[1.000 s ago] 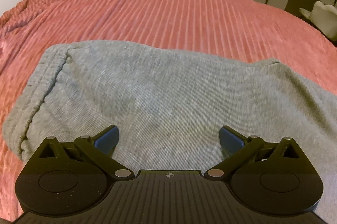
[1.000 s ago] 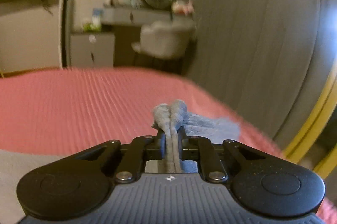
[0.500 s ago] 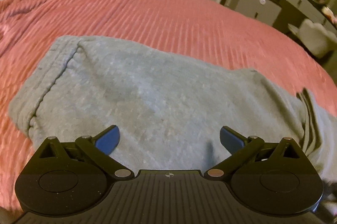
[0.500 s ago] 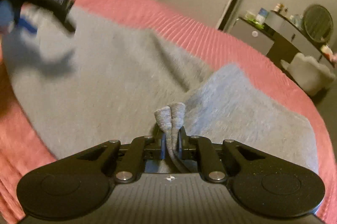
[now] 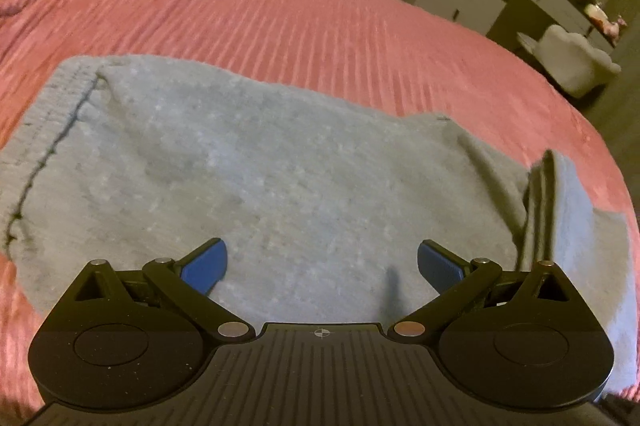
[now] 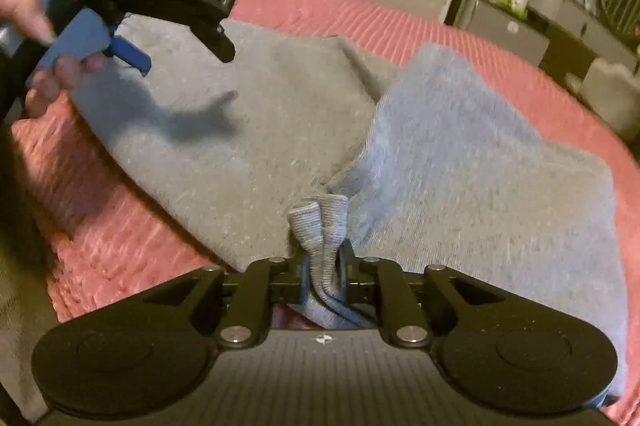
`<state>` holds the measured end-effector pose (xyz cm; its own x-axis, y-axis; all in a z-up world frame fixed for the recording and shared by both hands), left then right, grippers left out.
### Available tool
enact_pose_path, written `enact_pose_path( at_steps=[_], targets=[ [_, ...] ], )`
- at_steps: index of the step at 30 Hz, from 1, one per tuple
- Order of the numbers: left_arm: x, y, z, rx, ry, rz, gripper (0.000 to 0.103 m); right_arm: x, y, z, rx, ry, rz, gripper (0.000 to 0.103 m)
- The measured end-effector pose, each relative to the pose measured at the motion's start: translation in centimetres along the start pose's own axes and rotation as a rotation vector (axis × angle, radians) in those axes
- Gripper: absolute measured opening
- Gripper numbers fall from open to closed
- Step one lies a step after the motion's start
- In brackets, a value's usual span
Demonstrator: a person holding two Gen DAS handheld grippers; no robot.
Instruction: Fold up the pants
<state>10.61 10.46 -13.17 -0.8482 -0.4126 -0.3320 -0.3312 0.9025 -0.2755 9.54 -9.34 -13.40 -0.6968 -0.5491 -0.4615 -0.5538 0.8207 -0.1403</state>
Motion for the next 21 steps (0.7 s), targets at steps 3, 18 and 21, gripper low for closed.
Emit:
enact_pose_path(
  at_steps=[3,18,21],
  targets=[
    [0.2,-1.3,-0.1,0.018,-0.001,0.065,0.103,-0.9,-1.0,-1.6,-0.096,-0.013,0.098,0.042],
    [-2.2,-15.5,5.3,0.331,0.143,0.354,0.097,3.1,-14.7,-5.6,-0.306,-0.205,0.83,0.095],
    [-2.2,-16.1,6.8,0.299,0.171,0.365,0.073,5.4,-16.1,-4.5,-0.228,-0.19,0.858,0.095]
  ],
)
Point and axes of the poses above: each gripper's, at about its wrist camera, not at the fingertips, and z roughly the way its jaws point, y to its left, x to its underside, the point moved 8 cm from there along z, roughly the way its jaws point, and after that the axes turned 15 degrees about y, right-handed, at the moved point
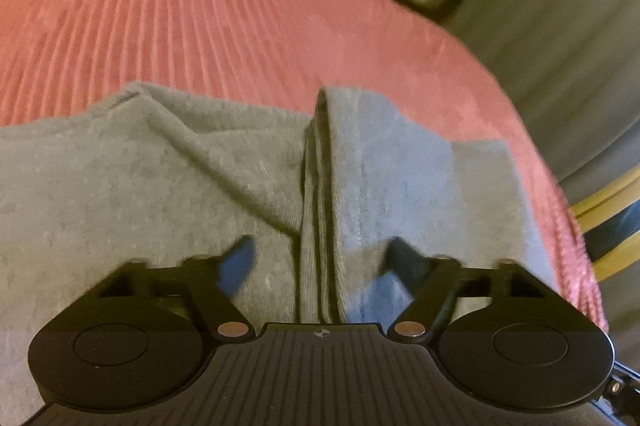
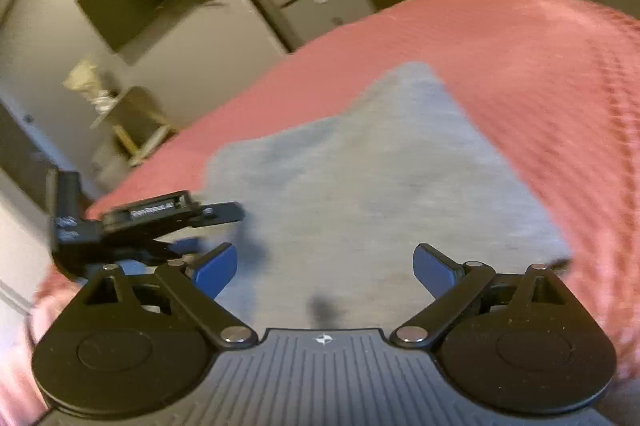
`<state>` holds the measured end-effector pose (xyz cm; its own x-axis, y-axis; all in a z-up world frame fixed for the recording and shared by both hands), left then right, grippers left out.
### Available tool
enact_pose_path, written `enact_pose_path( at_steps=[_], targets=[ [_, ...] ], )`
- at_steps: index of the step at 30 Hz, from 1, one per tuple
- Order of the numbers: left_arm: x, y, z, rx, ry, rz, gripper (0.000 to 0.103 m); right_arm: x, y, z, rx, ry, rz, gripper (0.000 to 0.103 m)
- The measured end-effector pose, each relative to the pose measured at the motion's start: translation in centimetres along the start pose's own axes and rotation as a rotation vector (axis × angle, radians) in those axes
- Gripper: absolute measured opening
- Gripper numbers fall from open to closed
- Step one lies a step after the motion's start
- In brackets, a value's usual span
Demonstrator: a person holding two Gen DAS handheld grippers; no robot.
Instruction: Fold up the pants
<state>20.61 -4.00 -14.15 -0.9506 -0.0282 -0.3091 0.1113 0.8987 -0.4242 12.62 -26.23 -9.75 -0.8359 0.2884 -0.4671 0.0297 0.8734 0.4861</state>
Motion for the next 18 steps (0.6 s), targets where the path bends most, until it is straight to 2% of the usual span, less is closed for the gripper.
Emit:
enact_pose_path(
  at_steps=[1,3,4,5,6,9,10,12,15,18],
  targets=[
    [0.0,-0.2,0.0,-0.004,-0.013,0.011,0.072,0.2,-0.6,0.1,0.007,-0.026,0.009,0.095],
    [0.3,-0.9,0.3,-0.028,-0.016,0.044,0.062,-0.3,-1.9,0.3,0.042,-0.076,0.03,0.095],
    [0.3,-1.2,0.5,-0.046,-0.025,0.063,0.055,-0.8,-2.4,0.2,0.073,-0.09,0.027,0.095],
    [0.4,-1.7,0.6,-0.052,-0.033,0.086,0.042,-1.1,-2.7,0.4,0.099,-0.099,0.02,0.095],
    [0.2,-2.3,1.0,-0.055,-0.032,0.095,0.039,-1.5,-2.6,0.3,0.138,-0.113,0.009,0.095],
    [0.5,-3.7,0.6,-0.13,-0.059,0.122,0.029,-1.7,-3.1,0.5,0.274,-0.137,-0.041,0.095],
    [0.2,-4.2,0.5,-0.161,-0.072,0.144,0.021,-1.6,-3.5,0.9,0.296,-0.123,-0.04,0.095],
    [0.3,-5.3,-0.5,-0.168,-0.108,0.16,0.018,-1.4,-4.1,1.6,0.289,-0.087,-0.005,0.095],
    [1.1,-6.1,-2.7,-0.195,-0.167,0.17,0.017,-1.7,-4.0,1.8,0.291,-0.092,-0.014,0.096],
    [1.8,-5.2,-2.5,-0.26,-0.168,0.156,0.019,-1.2,-3.7,1.9,0.29,-0.081,-0.036,0.098]
  ],
)
Point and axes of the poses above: each gripper's, at about its wrist camera, not at the fingertips, and z roughly the way its jaws point, y to its left, x to its underside, the point moved 8 cm from there along z, roughly the way its jaws point, and after that the axes turned 15 degrees about y, right-handed, at the moved point
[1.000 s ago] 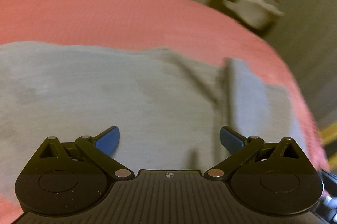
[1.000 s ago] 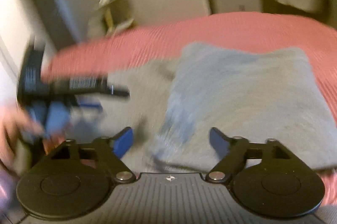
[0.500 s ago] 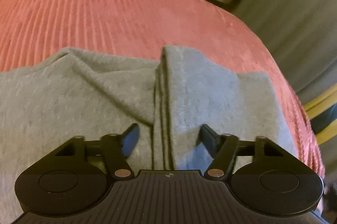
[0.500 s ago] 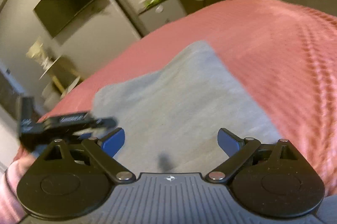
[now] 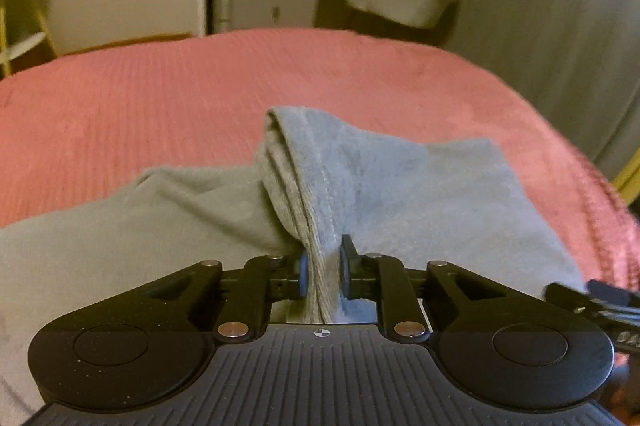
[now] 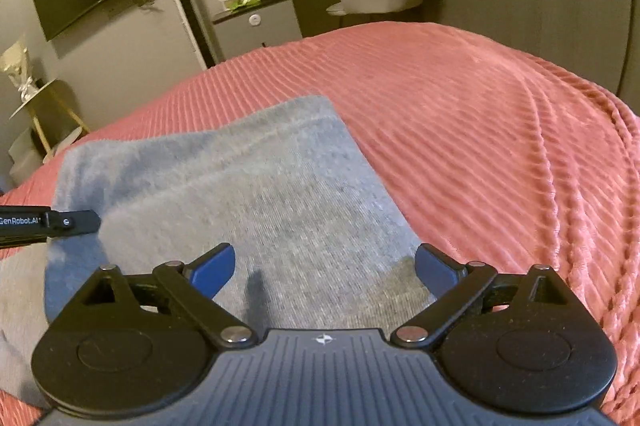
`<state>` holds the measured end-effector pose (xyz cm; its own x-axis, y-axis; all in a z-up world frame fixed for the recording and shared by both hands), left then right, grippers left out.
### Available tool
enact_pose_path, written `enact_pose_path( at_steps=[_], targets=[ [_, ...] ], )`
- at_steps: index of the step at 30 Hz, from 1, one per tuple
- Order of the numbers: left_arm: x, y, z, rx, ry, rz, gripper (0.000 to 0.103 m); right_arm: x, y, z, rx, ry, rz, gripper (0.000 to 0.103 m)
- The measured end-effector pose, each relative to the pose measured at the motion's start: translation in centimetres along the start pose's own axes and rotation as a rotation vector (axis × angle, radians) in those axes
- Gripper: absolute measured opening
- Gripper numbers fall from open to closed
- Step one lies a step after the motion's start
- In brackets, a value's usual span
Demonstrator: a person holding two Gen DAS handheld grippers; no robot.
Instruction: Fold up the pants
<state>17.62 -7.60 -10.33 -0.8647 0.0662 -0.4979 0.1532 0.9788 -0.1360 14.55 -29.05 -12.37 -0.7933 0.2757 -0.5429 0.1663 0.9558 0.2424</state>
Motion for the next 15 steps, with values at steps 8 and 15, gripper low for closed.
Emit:
enact_pose_path(
  at_steps=[8,15],
  targets=[
    [2.5,1.4,1.4,-0.149,0.037,0.001,0.054,0.2,1.5,-0.2,0.076,0.026,-0.08,0.103],
    [3.5,3.1,0.4,-0.115,0.072,-0.047,0.064,0.2,1.4,0.4,0.128,0.021,-0.068,0.103]
  ],
)
Point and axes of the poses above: each gripper's, at about its wrist camera, not at the fingertips, and z roughly the way its jaws point, y to its left, x to its underside, the point moved 8 cm from there along z, roughly the way its jaws point, and after that the axes turned 15 degrees about y, right-handed, at the moved point
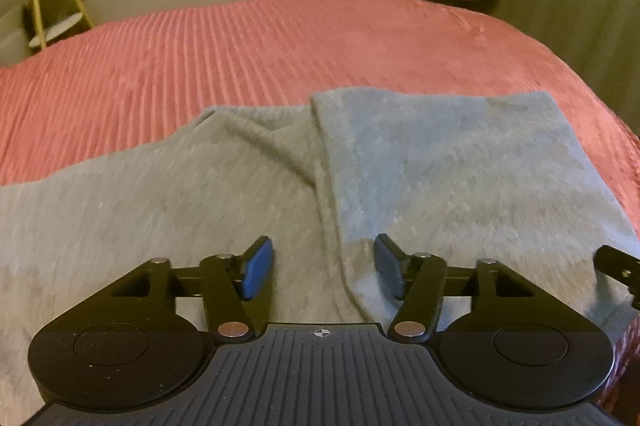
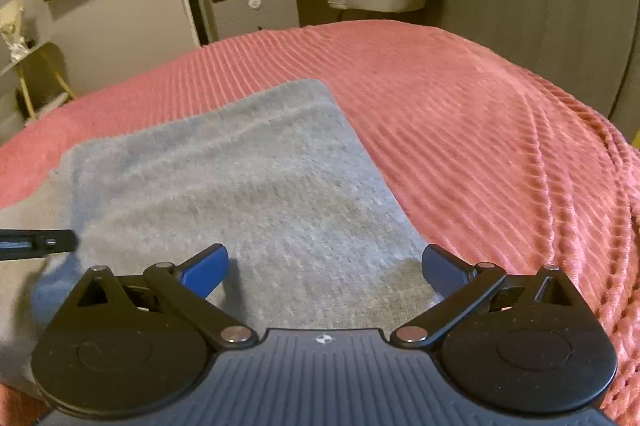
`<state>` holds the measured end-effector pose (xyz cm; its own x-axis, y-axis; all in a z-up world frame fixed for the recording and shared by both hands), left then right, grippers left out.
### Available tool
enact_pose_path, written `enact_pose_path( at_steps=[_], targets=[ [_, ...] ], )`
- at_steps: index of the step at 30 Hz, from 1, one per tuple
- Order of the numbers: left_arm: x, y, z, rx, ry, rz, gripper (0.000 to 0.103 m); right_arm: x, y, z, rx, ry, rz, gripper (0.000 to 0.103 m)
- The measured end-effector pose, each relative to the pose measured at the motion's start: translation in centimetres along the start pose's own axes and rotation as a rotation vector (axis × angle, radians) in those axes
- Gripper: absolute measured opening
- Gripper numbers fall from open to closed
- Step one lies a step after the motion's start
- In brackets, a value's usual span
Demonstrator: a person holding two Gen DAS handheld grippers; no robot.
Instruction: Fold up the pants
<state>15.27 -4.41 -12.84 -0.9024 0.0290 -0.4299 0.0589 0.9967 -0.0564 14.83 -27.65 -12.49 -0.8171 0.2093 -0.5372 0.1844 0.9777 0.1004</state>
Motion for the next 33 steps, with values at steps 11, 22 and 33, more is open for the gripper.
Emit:
enact_pose_path(
  at_steps=[11,22,33],
  targets=[
    [0.7,-1.1,0.8,-0.081,0.006,0.075,0.074,0.2,0.7,2.2,0.127,0.04,-0.036,0.103],
    [1.8,9.2,-5.9,-0.22,-0.087,-0.141,0.079,-0.2,0.3,1.0,0.081,0.021,0.053,0.102],
    [5.8,21.5,-10.9,-0.158,-0.1,-0.617,0.083,4.7,16.1,-0.6,-0.034,-0.027,-0.472,0.02]
  ],
)
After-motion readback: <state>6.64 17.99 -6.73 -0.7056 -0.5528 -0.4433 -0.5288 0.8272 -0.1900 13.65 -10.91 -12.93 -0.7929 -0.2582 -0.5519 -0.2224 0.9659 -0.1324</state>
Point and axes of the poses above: each gripper's, at about its wrist camera, not at the fingertips, and z roughly the way its jaws point, y to its left, x to its underside, the point moved 8 cm from there along z, roughly the way its jaws point, and after that the axes turned 15 degrees about y, right-handed, at the moved point
